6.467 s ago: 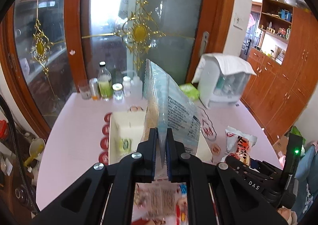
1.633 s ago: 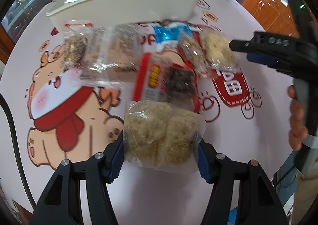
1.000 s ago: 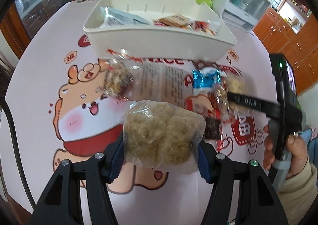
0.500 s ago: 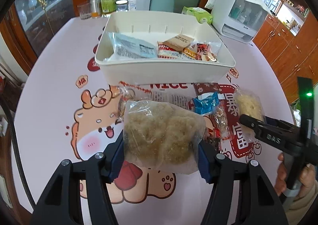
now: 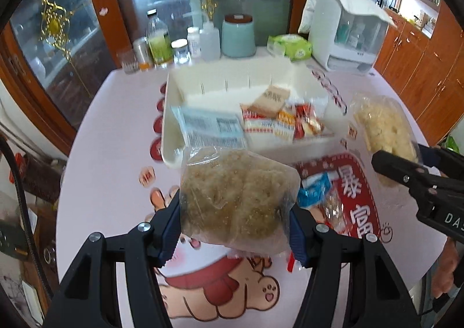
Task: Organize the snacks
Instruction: 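Carry both puffed-snack bags over the white tray, then open both tools to release the puffed-snack bags into the tray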
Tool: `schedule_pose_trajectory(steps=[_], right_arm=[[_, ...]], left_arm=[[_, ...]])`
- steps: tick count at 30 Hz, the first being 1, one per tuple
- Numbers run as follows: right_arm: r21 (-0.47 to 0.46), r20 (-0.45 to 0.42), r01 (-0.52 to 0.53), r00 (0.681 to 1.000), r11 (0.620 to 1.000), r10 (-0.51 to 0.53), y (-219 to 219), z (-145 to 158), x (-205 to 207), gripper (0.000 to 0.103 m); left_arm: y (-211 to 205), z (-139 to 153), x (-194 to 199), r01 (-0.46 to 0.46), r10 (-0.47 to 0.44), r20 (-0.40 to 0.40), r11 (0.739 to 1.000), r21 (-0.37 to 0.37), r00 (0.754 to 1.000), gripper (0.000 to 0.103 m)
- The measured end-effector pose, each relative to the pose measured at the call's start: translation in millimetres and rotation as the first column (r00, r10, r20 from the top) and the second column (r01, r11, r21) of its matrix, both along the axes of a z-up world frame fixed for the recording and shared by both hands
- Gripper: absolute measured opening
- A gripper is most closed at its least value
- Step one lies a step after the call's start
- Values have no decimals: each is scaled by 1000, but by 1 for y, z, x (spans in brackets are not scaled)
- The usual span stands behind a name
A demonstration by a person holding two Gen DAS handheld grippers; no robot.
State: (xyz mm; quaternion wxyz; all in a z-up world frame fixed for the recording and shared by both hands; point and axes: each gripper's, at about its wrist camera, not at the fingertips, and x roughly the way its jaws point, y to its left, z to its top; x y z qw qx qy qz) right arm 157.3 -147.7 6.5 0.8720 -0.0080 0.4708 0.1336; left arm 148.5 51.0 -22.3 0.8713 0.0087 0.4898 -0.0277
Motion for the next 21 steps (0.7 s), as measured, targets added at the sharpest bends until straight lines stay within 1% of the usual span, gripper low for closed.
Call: schedule_pose_trajectory(steps=[3, 6, 10, 14, 17, 21], right_arm=[[-8, 39, -8, 999, 1000, 8, 9, 20, 10, 61], [-11, 79, -17, 997, 1000, 17, 18, 40, 24, 61], [-36, 120, -9, 993, 999, 13, 30, 56, 47, 61], [-29, 120, 6, 993, 1000, -3, 38, 63, 75, 61], [-26, 110, 29, 994, 999, -26, 40, 65, 99, 61], [-14, 89, 57, 994, 998, -55, 39, 62, 128, 61]], left_arm=[[7, 19, 14, -4, 3, 28, 1000, 15, 1000, 62], [11, 37, 28, -9, 6, 61, 999, 48, 998, 62], [16, 55, 51, -13, 7, 91, 997, 74, 996, 62], [17, 67, 79, -12, 1, 113, 995, 100, 994, 62], [18, 69, 101, -14, 5, 112, 997, 81, 994, 62], [17, 64, 129, -24, 17, 99, 997, 71, 995, 62]])
